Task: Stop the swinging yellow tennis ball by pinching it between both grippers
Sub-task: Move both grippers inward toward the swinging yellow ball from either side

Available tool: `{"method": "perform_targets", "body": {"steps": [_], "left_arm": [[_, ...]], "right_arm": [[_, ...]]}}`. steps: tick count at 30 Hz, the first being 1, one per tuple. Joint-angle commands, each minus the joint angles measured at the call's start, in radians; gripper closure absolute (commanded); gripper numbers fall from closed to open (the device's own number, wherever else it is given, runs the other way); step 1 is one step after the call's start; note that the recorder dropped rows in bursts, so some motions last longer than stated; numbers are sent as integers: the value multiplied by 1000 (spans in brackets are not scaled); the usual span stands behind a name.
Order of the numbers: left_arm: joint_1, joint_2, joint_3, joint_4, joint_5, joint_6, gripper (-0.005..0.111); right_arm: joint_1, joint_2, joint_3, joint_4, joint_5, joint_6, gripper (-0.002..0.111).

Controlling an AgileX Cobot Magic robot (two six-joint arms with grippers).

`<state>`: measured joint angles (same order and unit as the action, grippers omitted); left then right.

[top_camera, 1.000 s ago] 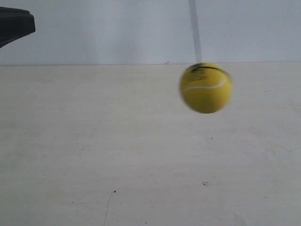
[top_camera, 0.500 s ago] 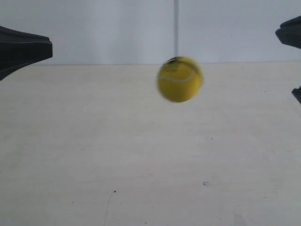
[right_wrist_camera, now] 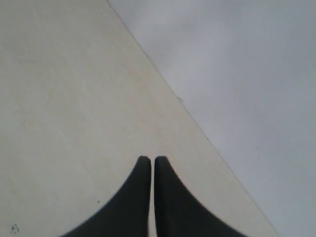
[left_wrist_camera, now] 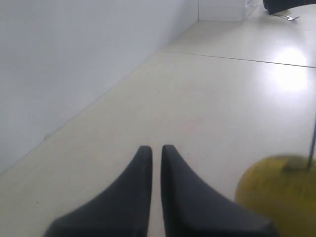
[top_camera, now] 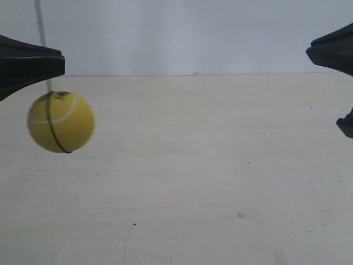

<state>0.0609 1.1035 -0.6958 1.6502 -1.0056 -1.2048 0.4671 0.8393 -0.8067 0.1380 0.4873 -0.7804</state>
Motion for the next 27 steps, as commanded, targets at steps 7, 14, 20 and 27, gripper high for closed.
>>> {"method": "perform_targets", "body": {"steps": [7, 14, 20, 27], "left_arm": [[-2, 99, -4, 7, 15, -10, 102], [-2, 108, -4, 7, 11, -10, 102], [-2, 110, -4, 7, 2, -14, 102], [-4, 163, -4, -12, -68, -20, 102]], "right_arm": [[1, 54, -7, 7, -24, 4, 108], [1, 123, -7, -5, -59, 12, 108], [1, 148, -7, -5, -61, 14, 108], [1, 150, -7, 28, -38, 16, 108]]}}
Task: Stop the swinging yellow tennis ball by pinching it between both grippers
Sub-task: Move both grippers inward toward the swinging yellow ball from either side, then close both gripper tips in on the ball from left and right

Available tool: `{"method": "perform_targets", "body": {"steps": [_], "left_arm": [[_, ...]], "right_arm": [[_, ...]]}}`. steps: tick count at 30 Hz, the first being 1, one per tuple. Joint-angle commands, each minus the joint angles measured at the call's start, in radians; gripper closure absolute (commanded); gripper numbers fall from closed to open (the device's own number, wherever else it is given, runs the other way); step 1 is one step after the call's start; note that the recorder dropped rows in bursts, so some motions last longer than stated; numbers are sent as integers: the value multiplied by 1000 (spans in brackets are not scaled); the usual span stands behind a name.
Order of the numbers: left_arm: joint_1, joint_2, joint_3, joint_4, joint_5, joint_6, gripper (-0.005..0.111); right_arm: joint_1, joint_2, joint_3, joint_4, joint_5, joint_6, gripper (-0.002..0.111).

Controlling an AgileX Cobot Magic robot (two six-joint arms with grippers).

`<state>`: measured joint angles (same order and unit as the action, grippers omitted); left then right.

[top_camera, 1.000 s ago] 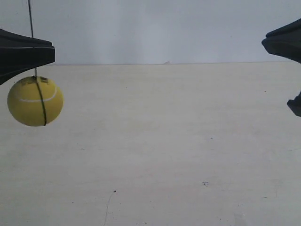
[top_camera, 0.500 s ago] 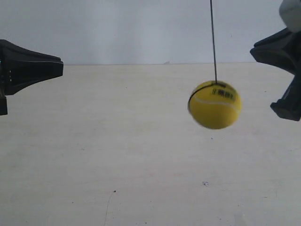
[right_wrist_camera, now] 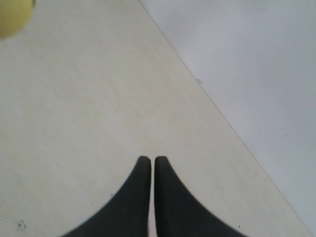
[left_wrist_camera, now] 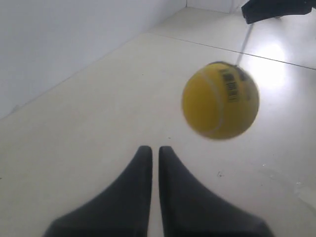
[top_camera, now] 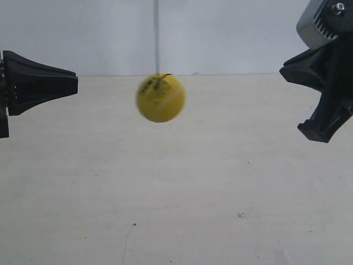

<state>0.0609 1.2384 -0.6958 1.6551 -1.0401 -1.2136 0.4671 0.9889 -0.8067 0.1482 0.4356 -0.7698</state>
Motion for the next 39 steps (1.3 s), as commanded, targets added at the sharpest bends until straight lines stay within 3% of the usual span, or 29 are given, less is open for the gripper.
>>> {"method": "perform_targets", "body": {"steps": [1, 11, 24, 30, 39], "left_arm": [[-4, 35, -4, -17, -35, -12, 102], [-4, 59, -4, -13, -36, -27, 102], [-7, 72, -4, -13, -68, -31, 102], [-129, 171, -28, 0, -73, -31, 102], [-132, 175, -39, -9, -91, -18, 102]], "right_arm": [[1, 1, -7, 20, 23, 5, 108], [1, 1, -7, 239, 40, -174, 108], [1, 127, -7, 245, 11, -181, 108], [1, 127, -31, 294, 115, -202, 108], [1, 127, -33, 402, 131, -292, 108]]}}
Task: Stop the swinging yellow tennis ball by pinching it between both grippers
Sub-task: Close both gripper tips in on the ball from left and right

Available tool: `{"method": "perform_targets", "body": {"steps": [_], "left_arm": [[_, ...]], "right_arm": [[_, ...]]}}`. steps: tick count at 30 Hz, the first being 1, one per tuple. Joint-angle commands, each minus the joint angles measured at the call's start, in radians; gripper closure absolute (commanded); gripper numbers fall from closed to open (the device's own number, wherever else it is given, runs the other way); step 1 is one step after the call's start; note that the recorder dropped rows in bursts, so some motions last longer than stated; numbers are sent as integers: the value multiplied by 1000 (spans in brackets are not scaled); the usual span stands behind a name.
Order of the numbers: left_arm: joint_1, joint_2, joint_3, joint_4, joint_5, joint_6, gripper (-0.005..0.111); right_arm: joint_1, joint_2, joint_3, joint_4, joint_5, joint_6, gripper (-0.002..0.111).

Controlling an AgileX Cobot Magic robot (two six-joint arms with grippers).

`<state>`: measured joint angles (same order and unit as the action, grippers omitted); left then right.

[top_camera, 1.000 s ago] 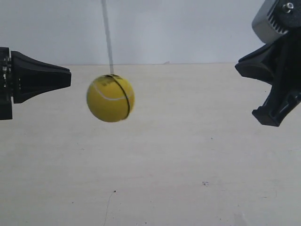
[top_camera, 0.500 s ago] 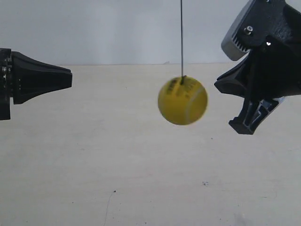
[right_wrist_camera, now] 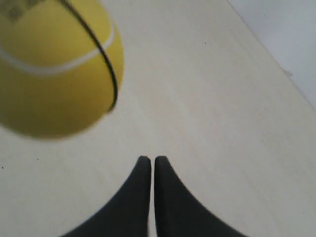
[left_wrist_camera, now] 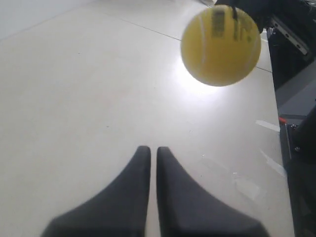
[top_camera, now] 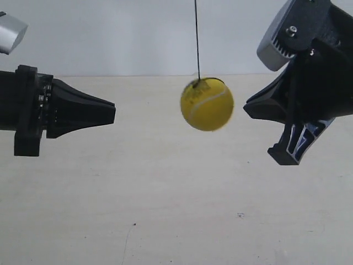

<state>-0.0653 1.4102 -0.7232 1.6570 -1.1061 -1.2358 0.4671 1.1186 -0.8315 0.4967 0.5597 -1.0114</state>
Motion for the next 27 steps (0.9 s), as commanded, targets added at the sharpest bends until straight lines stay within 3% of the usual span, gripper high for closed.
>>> {"method": "perform_targets", "body": {"steps": [1, 6, 27], "left_arm": [[-6, 4, -11, -16, -36, 16, 102], [-6, 4, -11, -52, -98, 48, 102], [-6, 4, -11, -39, -115, 40, 102]], "right_arm": [[1, -3, -8, 65, 7, -59, 108], [1, -3, -8, 84, 9, -76, 108], [1, -55, -10, 275, 86, -229, 108]]}}
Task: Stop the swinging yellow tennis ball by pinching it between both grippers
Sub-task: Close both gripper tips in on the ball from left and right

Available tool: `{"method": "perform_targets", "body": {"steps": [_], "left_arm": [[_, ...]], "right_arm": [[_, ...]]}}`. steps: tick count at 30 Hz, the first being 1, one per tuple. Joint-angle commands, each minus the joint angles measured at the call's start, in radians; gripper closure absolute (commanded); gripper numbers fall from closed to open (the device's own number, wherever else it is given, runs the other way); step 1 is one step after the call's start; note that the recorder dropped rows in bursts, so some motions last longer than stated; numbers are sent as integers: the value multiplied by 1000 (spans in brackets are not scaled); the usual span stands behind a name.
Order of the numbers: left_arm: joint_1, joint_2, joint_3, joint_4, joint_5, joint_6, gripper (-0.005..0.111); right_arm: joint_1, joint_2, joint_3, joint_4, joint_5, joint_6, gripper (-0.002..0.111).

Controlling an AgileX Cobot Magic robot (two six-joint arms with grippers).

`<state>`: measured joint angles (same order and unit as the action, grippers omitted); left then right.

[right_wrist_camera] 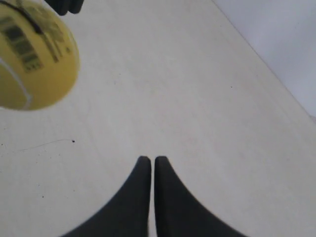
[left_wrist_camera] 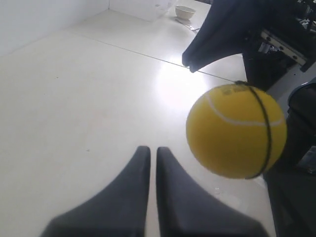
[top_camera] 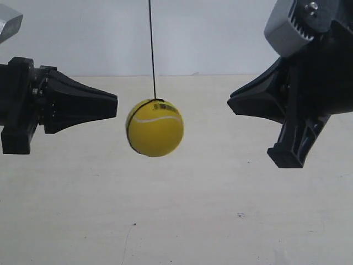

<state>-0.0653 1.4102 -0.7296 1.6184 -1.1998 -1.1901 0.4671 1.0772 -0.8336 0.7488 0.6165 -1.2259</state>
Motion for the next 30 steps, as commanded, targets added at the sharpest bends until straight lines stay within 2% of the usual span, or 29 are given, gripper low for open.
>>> {"method": "perform_targets", "body": {"steps": [1, 5, 30], "left_arm": [[-6, 4, -5, -1, -21, -6, 102], [-6, 4, -5, -1, -21, -8, 102], [-6, 4, -5, -1, -21, -16, 102]], "right_arm": [[1, -13, -7, 35, 36, -23, 108], [1, -13, -7, 86, 46, -58, 108], [1, -13, -7, 110, 46, -72, 108]]}}
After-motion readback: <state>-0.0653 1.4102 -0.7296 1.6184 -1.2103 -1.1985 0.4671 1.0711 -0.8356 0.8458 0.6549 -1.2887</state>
